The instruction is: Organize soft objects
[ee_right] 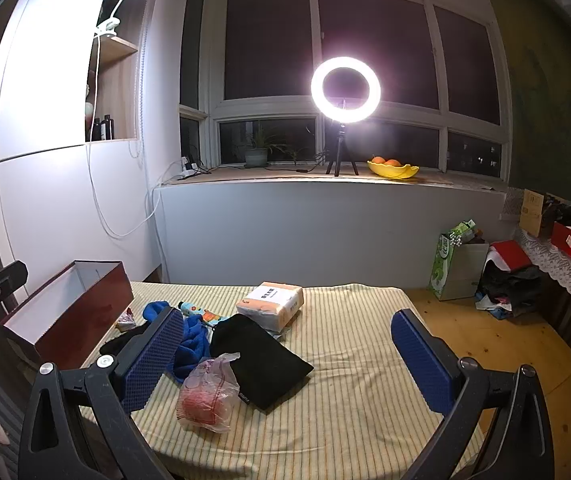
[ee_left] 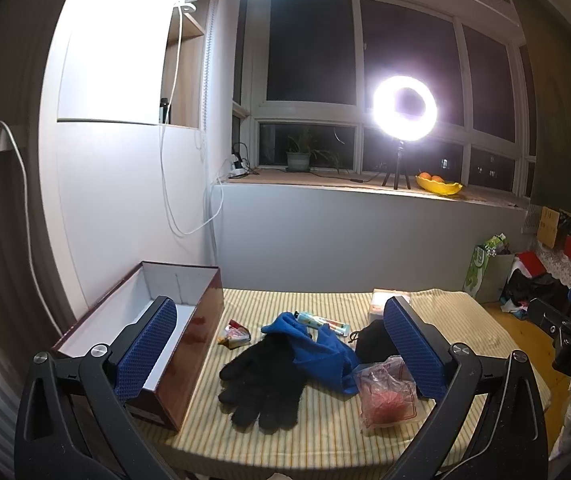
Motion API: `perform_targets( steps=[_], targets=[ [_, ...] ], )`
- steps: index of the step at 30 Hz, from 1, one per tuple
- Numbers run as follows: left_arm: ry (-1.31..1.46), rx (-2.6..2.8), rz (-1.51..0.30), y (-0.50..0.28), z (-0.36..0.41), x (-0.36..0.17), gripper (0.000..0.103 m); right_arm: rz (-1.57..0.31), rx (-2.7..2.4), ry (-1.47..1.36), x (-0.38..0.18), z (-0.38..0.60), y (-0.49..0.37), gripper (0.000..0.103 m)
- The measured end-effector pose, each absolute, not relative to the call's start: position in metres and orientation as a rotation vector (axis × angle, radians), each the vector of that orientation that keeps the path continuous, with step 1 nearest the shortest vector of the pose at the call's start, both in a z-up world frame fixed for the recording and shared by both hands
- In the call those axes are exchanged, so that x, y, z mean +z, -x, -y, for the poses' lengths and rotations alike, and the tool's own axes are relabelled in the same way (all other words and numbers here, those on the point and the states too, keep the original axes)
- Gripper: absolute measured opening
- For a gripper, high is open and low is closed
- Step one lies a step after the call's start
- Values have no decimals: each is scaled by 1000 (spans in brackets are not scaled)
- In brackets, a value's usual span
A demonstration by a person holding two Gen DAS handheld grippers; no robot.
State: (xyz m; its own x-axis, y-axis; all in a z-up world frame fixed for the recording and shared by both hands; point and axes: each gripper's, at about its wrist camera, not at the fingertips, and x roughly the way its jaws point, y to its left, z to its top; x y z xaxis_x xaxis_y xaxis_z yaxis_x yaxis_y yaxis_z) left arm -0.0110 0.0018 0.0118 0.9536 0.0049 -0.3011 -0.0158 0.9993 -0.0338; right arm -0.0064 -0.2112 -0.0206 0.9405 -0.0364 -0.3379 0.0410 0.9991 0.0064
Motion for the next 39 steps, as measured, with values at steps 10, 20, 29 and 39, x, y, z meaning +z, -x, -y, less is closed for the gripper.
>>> perform_targets(
  steps=[10,20,29,39],
  targets=[
    [38,12,-306,11,-3,10,103,-351,-35,-13,-22,210,5,103],
    [37,14,-303,11,-3,9,103,-353,-32,-16,-25,211,4,102],
    [35,13,-304,9,-4,8,103,-354,-30,-16,-25,210,4,103],
    [30,10,-310,10,0,5,103,-366,-26,-23,-30,210,2,102]
  ],
)
